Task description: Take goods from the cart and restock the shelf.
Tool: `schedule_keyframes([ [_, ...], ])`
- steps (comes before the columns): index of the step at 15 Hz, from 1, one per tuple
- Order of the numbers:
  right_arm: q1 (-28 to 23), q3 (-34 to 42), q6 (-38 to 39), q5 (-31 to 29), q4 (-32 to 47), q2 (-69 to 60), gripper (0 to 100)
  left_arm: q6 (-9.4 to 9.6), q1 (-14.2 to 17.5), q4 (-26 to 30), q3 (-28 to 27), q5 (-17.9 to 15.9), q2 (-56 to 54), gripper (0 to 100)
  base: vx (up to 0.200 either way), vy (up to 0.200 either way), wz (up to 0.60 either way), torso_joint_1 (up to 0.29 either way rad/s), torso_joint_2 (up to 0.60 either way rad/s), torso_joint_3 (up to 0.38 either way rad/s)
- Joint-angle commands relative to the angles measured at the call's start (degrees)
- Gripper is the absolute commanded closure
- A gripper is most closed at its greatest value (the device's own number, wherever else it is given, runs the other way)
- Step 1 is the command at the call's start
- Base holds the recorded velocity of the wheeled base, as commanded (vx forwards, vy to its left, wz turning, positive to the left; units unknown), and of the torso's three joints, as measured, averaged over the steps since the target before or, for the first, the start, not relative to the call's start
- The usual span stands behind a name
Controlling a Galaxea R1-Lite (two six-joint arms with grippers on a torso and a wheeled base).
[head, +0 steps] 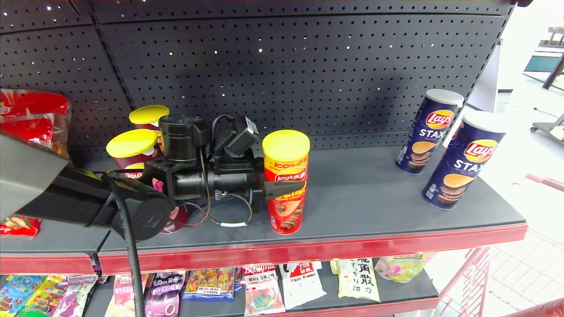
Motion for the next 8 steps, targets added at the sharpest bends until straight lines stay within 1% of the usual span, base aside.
schedule_keyframes([
  [1, -0.01, 0.06, -0.03, -0.01, -0.01, 0.16, 100, -0.14, -0.02, 0.24, -0.03, 0.04, 0.40, 100, 0.000, 0.000, 0.00, 0.000, 0.00, 0.000],
  [3, -0.01, 0.06, -0.03, -0.01, -0.01, 0.16, 100, -1.02, -0.02, 0.16, -0.11, 0.13, 0.32, 100, 0.000, 0.000, 0.00, 0.000, 0.00, 0.000],
  [4, -0.01, 0.06, -0.03, -0.10, -0.01, 0.16, 100, -2.78, -0.02, 0.07, -0.38, 0.57, 0.14, 100, 0.000, 0.000, 0.00, 0.000, 0.00, 0.000],
  [5, -0.01, 0.06, -0.03, -0.10, -0.01, 0.16, 100, -3.48, -0.02, -0.02, -0.38, 0.57, -0.12, 100, 0.000, 0.000, 0.00, 0.000, 0.00, 0.000],
  [8, -0.09, -0.03, -0.03, -0.10, -0.01, 0.07, 100, -3.75, -0.02, 0.07, -0.38, 0.31, -0.39, 100, 0.000, 0.000, 0.00, 0.000, 0.00, 0.000],
])
